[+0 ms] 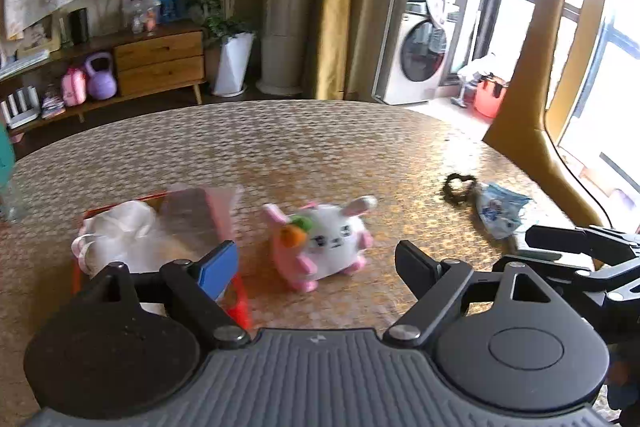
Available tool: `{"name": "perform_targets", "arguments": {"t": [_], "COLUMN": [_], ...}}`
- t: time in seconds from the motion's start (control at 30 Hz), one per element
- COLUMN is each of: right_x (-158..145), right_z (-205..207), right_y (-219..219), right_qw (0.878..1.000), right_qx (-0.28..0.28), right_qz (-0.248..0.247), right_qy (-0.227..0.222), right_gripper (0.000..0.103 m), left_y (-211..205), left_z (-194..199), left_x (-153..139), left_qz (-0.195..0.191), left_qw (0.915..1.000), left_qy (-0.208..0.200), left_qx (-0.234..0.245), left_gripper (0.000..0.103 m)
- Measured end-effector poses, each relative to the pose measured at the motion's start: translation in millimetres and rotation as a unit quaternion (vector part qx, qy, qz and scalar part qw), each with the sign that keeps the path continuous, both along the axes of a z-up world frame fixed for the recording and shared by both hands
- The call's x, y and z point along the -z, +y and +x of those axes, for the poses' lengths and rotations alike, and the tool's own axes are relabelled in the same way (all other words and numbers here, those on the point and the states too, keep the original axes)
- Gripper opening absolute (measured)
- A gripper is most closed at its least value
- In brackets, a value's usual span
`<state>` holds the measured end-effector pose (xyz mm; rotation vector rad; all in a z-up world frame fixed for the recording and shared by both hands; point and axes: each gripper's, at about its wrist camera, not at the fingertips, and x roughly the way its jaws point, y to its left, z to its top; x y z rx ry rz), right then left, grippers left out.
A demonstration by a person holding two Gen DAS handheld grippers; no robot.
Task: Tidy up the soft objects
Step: 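Move both tools to the brown hair tie and white sachet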
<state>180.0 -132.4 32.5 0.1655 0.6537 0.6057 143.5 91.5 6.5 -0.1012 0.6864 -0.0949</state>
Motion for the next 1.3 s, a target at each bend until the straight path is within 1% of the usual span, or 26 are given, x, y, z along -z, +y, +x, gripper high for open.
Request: {"name": "perform_targets", "arguments": {"t": [0.17, 0.2, 0.27, 0.3, 0.33, 0.47, 0.6, 0.7, 0.87, 1.07, 1.3], "right_x": [5, 6, 9, 10, 11, 16, 24, 30, 40, 45, 49], "right_z": [1, 2, 3, 3, 4, 8, 15, 23, 39, 60, 98], "right_y": [-38, -42, -54, -60, -65, -86, -106, -121, -142, -172, -213], "right_qw": [0.999, 0.999, 0.998, 0.998, 0.997, 0.995, 0.993, 0.992, 0.989, 0.987, 0.985], "right_qx": [0.039, 0.045, 0.057, 0.063, 0.068, 0.086, 0.101, 0.109, 0.125, 0.126, 0.148], "right_qz": [0.003, 0.001, -0.004, -0.008, -0.012, -0.025, -0.045, -0.057, -0.073, -0.086, -0.081], "right_qy": [-0.005, -0.008, -0.016, -0.02, -0.024, -0.035, -0.041, -0.041, -0.04, -0.04, -0.027], "right_gripper": [0.102, 0.102, 0.102, 0.102, 0.102, 0.102, 0.102, 0.102, 0.102, 0.102, 0.102], "left_y": [-32, -39, -53, -61, -67, -92, -112, -130, -159, -191, -214], "left_z": [11, 14, 21, 24, 28, 46, 69, 90, 121, 155, 197], "left_x": [2, 3, 3, 4, 4, 5, 8, 15, 25, 39, 66], "left_qz": [-0.019, -0.019, -0.014, -0.011, -0.009, -0.008, -0.031, -0.045, -0.036, 0.003, 0.009], "left_qw": [0.9995, 0.9995, 0.9994, 0.9993, 0.9991, 0.9983, 0.9965, 0.9956, 0.9958, 0.9961, 0.9959], "left_qy": [0.0, -0.001, -0.004, -0.006, -0.011, -0.018, -0.007, 0.004, 0.006, 0.002, 0.029], "left_qx": [0.023, 0.027, 0.032, 0.035, 0.039, 0.055, 0.078, 0.082, 0.084, 0.088, 0.085], "left_gripper": [0.087, 0.089, 0.096, 0.102, 0.103, 0.103, 0.103, 0.103, 0.103, 0.103, 0.103]}}
